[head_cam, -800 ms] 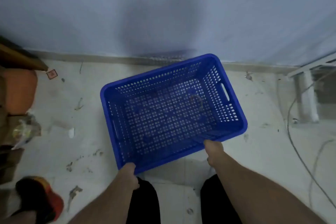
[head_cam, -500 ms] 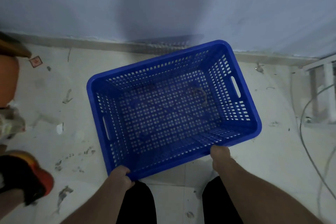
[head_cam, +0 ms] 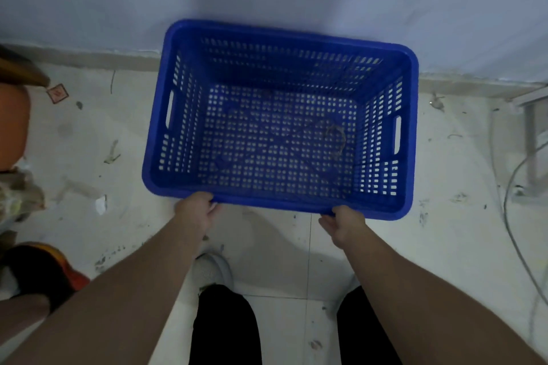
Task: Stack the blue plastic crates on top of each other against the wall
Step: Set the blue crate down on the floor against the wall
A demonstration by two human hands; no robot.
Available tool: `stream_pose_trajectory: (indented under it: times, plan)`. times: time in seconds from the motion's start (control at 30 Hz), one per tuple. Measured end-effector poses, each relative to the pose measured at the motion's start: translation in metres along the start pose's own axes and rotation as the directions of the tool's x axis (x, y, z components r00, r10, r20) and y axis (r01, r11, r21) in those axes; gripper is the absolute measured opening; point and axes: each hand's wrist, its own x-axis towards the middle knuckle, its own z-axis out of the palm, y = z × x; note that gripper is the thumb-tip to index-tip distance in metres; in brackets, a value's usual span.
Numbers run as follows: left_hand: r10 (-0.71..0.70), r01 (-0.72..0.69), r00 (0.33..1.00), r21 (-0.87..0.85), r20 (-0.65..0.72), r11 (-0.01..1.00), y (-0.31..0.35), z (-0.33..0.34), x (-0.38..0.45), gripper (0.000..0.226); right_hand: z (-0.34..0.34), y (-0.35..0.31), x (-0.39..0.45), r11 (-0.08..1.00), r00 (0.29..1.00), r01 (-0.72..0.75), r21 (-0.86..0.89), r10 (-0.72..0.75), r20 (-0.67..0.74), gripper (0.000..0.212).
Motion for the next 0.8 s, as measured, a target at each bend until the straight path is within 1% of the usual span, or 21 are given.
stream_pose_trajectory:
  times: [0.03,0.07,0.13,0.23,0.3,0.33,0.37,0.47,0.53,0.6,0.63,0.67,0.7,0.73,0.77,0.8]
  plan:
    - [-0.010,0.009,0.999,0.035,0.034,0.999,0.001,0.013,-0.003,0.043,-0.002,-0.002,0.002,1.000,1.000,0.013,0.026,-0.013,-0.016,0.014]
    - [-0.037,0.034,0.998,0.054,0.050,0.998,0.002,0.024,-0.005,0.043,-0.004,-0.004,0.004,0.999,0.999,0.030,0.031,-0.029,-0.025,0.014]
    - [-0.087,0.084,0.996,0.092,0.029,0.992,0.004,0.036,-0.004,0.044,-0.007,-0.008,0.009,0.999,0.999,0.045,0.008,-0.044,-0.032,0.017]
    - [-0.081,0.077,0.996,0.128,0.032,0.989,0.003,0.042,-0.002,0.046,-0.008,-0.019,0.011,0.997,0.996,0.074,-0.013,-0.074,-0.043,0.018]
    - [-0.081,0.073,0.996,0.151,0.048,0.986,-0.001,0.044,-0.006,0.043,-0.010,-0.029,0.012,0.992,0.991,0.129,-0.015,-0.129,-0.043,0.038]
    - [-0.087,0.077,0.995,0.167,0.056,0.983,-0.002,0.045,-0.008,0.042,-0.012,-0.032,0.012,0.990,0.989,0.142,-0.023,-0.143,-0.045,0.042]
    - [-0.089,0.077,0.994,0.171,0.065,0.982,-0.004,0.045,-0.008,0.041,-0.015,-0.034,0.012,0.991,0.990,0.130,-0.015,-0.131,-0.061,0.038]
    - [-0.085,0.072,0.994,0.160,0.074,0.984,-0.005,0.042,-0.008,0.042,-0.021,-0.032,0.001,0.995,0.993,0.091,-0.041,-0.094,-0.074,0.015]
    - [-0.073,0.060,0.996,0.207,0.056,0.976,-0.003,0.039,-0.015,0.040,-0.023,-0.031,-0.011,0.988,0.993,0.102,-0.114,-0.108,-0.048,0.013]
    - [-0.043,0.025,0.998,0.310,0.052,0.951,0.006,0.038,-0.038,0.031,-0.024,-0.034,-0.035,0.974,0.989,0.135,-0.179,-0.143,-0.031,0.027]
    - [0.000,-0.027,0.997,0.384,0.071,0.923,0.014,0.038,-0.057,0.023,-0.024,-0.038,-0.049,0.956,0.977,0.204,-0.210,-0.213,-0.023,0.027]
    - [0.049,-0.095,0.993,0.460,0.112,0.883,0.022,0.037,-0.076,0.013,-0.024,-0.045,-0.066,0.911,0.944,0.317,-0.263,-0.330,-0.006,0.020]
    - [0.101,-0.179,0.980,0.534,0.171,0.826,0.030,0.034,-0.101,0.004,-0.026,-0.053,-0.091,0.840,0.892,0.437,-0.322,-0.450,0.035,0.014]
    - [0.153,-0.271,0.959,0.605,0.240,0.749,0.038,0.031,-0.129,0.009,-0.028,-0.063,-0.118,0.763,0.837,0.531,-0.368,-0.541,0.086,0.013]
    - [0.215,-0.367,0.928,0.656,0.304,0.659,0.046,0.026,-0.163,0.015,-0.032,-0.072,-0.149,0.699,0.793,0.594,-0.398,-0.593,0.141,0.017]
    - [0.281,-0.469,0.883,0.674,0.376,0.571,0.053,0.019,-0.199,0.019,-0.037,-0.081,-0.180,0.648,0.761,0.633,-0.423,-0.621,0.187,0.024]
